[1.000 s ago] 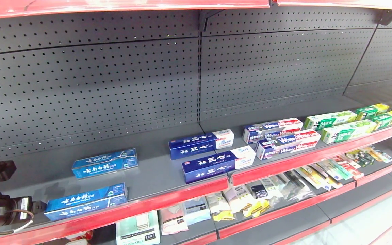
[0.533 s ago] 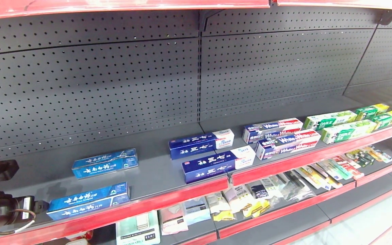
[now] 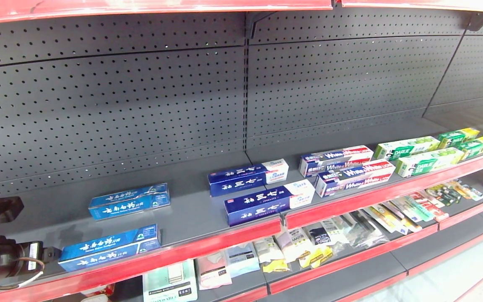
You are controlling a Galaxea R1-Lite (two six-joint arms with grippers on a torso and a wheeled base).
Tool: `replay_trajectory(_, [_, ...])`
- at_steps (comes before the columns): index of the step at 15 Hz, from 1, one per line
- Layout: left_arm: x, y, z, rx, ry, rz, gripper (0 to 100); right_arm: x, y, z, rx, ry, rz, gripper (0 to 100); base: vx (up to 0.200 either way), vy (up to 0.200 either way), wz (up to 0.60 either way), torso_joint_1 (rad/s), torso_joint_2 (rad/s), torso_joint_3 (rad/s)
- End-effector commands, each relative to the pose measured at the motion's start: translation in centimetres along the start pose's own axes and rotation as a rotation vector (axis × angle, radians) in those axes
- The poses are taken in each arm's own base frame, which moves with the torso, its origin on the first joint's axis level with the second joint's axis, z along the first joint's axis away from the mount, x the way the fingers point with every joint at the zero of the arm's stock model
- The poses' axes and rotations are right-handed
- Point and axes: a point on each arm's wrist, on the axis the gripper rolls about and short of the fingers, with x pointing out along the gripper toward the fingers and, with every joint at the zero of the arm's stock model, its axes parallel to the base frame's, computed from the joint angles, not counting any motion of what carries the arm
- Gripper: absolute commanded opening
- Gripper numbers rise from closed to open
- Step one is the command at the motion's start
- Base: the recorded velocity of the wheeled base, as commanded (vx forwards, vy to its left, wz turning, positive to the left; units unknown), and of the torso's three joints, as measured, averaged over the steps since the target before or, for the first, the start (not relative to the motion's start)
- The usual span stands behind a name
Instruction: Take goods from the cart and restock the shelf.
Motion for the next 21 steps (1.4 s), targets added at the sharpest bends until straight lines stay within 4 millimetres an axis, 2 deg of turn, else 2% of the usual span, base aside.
replay_trajectory(1, [-0.1, -0.1, 0.0, 0.001, -0.005, -0.004, 100, 0.0, 0.0, 0.0, 0.0, 0.002, 0.001, 100, 0.0, 0.0, 0.0, 0.0, 0.0, 0.0])
replay_trajectory(18, [-0.2, -0.5, 0.2, -0.001, -0.024, -0.015, 100, 0.0, 0.0, 0.0, 0.0, 0.002, 0.0, 100, 0.0, 0.0, 0.0, 0.0, 0.0, 0.0])
replay_trajectory(19, [-0.3, -0.5, 0.5, -0.003, -0.061, -0.01, 100, 0.0, 0.0, 0.0, 0.0, 0.002, 0.0, 100, 0.0, 0.0, 0.0, 0.0, 0.0, 0.0])
replay_trajectory(21, [-1.9, 0.1, 1.8, -0.018, -0.216, 0.009, 100, 0.0, 0.0, 0.0, 0.0, 0.002, 0.001, 100, 0.0, 0.0, 0.0, 0.0, 0.0, 0.0])
